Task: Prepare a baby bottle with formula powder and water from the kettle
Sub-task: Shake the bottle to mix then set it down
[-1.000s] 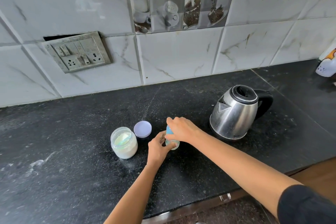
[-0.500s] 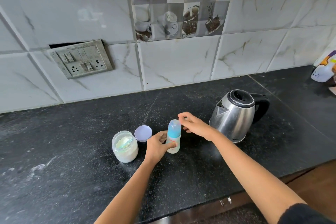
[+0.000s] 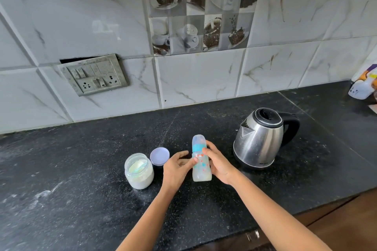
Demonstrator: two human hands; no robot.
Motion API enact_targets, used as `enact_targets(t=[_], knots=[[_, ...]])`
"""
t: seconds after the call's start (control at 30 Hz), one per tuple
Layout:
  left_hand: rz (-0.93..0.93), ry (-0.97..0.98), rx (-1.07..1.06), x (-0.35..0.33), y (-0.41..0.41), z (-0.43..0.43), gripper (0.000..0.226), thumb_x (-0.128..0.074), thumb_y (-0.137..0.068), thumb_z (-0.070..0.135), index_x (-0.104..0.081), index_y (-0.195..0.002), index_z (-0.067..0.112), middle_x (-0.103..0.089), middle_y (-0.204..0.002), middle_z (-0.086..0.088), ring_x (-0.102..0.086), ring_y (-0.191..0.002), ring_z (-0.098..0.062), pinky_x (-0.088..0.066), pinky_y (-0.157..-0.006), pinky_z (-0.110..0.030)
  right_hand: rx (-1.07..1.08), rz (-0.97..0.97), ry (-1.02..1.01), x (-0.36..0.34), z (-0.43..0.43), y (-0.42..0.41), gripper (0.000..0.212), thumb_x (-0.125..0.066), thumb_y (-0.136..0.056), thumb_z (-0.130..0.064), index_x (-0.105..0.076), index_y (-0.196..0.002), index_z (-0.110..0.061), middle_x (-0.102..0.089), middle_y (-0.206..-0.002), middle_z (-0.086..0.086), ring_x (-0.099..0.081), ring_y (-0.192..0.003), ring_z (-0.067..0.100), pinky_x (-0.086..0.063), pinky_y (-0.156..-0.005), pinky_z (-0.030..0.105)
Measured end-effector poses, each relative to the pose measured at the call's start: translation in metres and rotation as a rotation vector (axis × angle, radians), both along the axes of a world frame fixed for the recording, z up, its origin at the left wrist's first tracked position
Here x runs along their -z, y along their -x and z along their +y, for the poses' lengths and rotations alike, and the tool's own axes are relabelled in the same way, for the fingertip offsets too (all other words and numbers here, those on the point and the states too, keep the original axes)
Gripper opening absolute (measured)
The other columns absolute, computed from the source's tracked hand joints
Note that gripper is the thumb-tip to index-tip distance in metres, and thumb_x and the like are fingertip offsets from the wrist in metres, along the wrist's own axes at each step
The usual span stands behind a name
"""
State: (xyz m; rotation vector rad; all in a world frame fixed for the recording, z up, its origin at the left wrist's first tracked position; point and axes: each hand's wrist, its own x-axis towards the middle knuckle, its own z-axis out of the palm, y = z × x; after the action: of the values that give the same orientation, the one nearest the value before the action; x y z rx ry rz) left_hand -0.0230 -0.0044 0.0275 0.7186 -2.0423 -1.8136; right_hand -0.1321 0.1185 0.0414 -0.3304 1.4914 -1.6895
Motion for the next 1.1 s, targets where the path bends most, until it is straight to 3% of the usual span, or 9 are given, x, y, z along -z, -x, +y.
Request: enact_targets(t=[0.07,0.2,0.37,0.43,0.53,0.63,0.73,0.9,1.1], knots=[[0.027,-0.041,-0.101,0.004,-0.007,0.003,0.029,-0.067,-0.085,0.038,-0.063,-0.107,0.02,-0.073,-0.087,0.002,-0.07,-0.081,-0.009,-0.054,-0.083,-0.03,0.065,-0.108,0.045,0.002,-0.003,-0.003,0.038,-0.044,-0.099,-0.033,-0.04,-0.136,-0.029,-0.055,-0.119,0.013,-0.06,-0.1,0.026,-0.055,-0.078,0.046],[-0.076,0.162,-0.177,0.019,-0.028,0.001,0.027,-0.059,-0.089,0.04,-0.063,-0.108,0.021,-0.069,-0.094,0.01,-0.063,-0.085,0.004,-0.049,-0.081,-0.014,0.137,-0.396,0.034,0.003,-0.007,-0.007,0.057,-0.046,-0.091,-0.057,-0.046,-0.131,-0.016,-0.054,-0.107,0.016,-0.062,-0.092,0.031,-0.056,-0.072,0.05],[-0.219,0.613,-0.093,0.066,-0.058,-0.009,0.037,-0.049,-0.093,0.042,-0.053,-0.124,0.023,-0.052,-0.13,0.011,-0.048,-0.121,-0.007,-0.045,-0.096,-0.028,0.128,-0.359,0.164,-0.007,-0.012,-0.003,0.04,-0.048,-0.094,-0.045,-0.04,-0.132,-0.034,-0.053,-0.111,0.022,-0.068,-0.086,0.037,-0.057,-0.068,0.051],[-0.249,0.702,-0.026,0.077,-0.068,-0.012,0.039,-0.048,-0.094,0.042,-0.052,-0.128,0.024,-0.044,-0.14,0.011,-0.04,-0.129,-0.008,-0.041,-0.1,-0.027,0.194,-0.37,0.197,-0.016,-0.018,0.0,0.044,-0.049,-0.093,-0.042,-0.042,-0.133,-0.025,-0.057,-0.112,0.021,-0.067,-0.085,0.035,-0.058,-0.068,0.047],[-0.264,0.802,0.067,0.088,-0.075,-0.015,0.052,-0.036,-0.092,0.053,-0.051,-0.131,0.022,-0.04,-0.146,0.005,-0.039,-0.133,-0.016,-0.027,-0.109,-0.024,0.409,-0.561,0.324,-0.029,-0.035,0.003,0.047,-0.048,-0.094,-0.042,-0.047,-0.125,-0.006,-0.06,-0.106,0.018,-0.065,-0.083,0.028,-0.054,-0.072,0.041],[-0.253,0.84,0.109,0.095,-0.073,-0.018,0.067,-0.019,-0.091,0.061,-0.048,-0.135,0.021,-0.037,-0.148,0.003,-0.036,-0.136,-0.016,-0.011,-0.112,-0.016,0.452,-0.651,0.397,-0.038,-0.039,-0.004,0.038,-0.048,-0.094,-0.041,-0.055,-0.104,-0.005,-0.058,-0.092,0.013,-0.059,-0.071,0.023,-0.054,-0.068,0.033],[-0.264,0.835,0.114,0.094,-0.071,-0.018,0.067,-0.018,-0.09,0.059,-0.042,-0.14,0.021,-0.032,-0.15,0.004,-0.027,-0.14,-0.014,-0.007,-0.114,-0.017,0.323,-0.587,0.349,-0.038,-0.039,-0.011,0.037,-0.051,-0.092,-0.04,-0.056,-0.112,-0.009,-0.059,-0.095,0.012,-0.059,-0.059,0.021,-0.055,-0.055,0.028],[-0.269,0.84,0.111,0.095,-0.071,-0.018,0.069,-0.014,-0.089,0.058,-0.035,-0.144,0.022,-0.028,-0.153,0.004,-0.018,-0.142,-0.009,-0.002,-0.114,-0.016,0.477,-0.656,0.441,-0.051,-0.053,-0.002,0.038,-0.049,-0.093,-0.042,-0.056,-0.099,-0.005,-0.056,-0.089,0.011,-0.057,-0.068,0.021,-0.055,-0.064,0.031],[-0.287,0.858,0.125,0.095,-0.069,-0.018,0.072,-0.013,-0.088,0.058,-0.036,-0.144,0.018,-0.031,-0.151,0.001,-0.02,-0.142,-0.01,0.007,-0.111,-0.012,0.308,-0.535,0.353,-0.041,-0.051,-0.021,0.041,-0.051,-0.092,-0.044,-0.055,-0.116,-0.011,-0.059,-0.09,0.011,-0.059,-0.061,0.021,-0.054,-0.057,0.031]])
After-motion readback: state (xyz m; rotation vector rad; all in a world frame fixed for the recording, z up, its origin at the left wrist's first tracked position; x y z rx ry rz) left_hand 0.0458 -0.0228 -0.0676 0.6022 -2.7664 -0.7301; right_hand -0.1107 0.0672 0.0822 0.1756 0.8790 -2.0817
